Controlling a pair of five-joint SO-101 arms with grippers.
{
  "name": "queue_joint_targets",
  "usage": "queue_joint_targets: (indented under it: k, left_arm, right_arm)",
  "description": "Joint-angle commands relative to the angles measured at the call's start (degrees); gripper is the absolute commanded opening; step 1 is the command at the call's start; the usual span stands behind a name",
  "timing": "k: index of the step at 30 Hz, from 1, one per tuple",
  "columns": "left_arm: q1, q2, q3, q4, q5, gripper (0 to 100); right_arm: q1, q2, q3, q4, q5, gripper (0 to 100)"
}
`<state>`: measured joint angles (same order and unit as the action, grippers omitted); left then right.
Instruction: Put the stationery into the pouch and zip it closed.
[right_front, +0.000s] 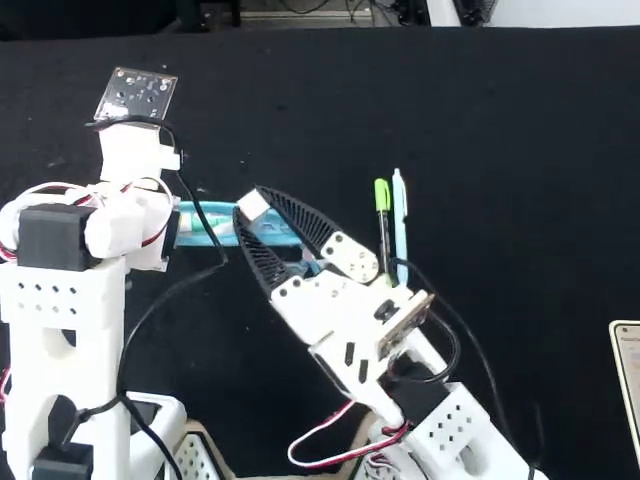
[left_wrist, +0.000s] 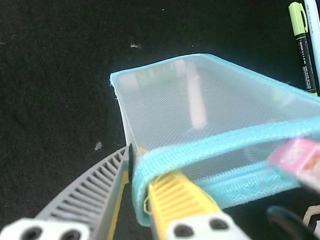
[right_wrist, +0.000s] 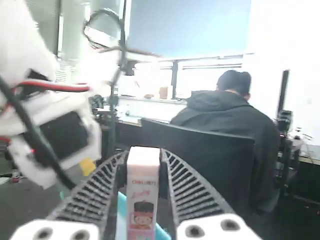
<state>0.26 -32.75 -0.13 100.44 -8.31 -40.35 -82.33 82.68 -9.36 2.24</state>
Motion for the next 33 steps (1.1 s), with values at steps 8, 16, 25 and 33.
queue_joint_targets:
  k: [8,16,25,33]
  left_arm:
    - [-0.13,0.44,0.22,0.35,-0.18,3]
    - [-0.13,0.44,0.22,0.35,-0.18,3]
    - [-0.13,0.44,0.22,0.35,-0.35,3]
    - [-0.13,0.44,1.36,0.26,-0.44,3]
  right_arm:
    - [1.41,7.25,0.84,-1.14,-0.7,1.2]
    - [1.14,19.47,-8.04,2.73,-0.79,10.4]
    - [-2.02,11.12,-20.62,25.23,-0.7,2.8]
    - [-1.67,2.42,-32.4,51.52,-0.79,20.8]
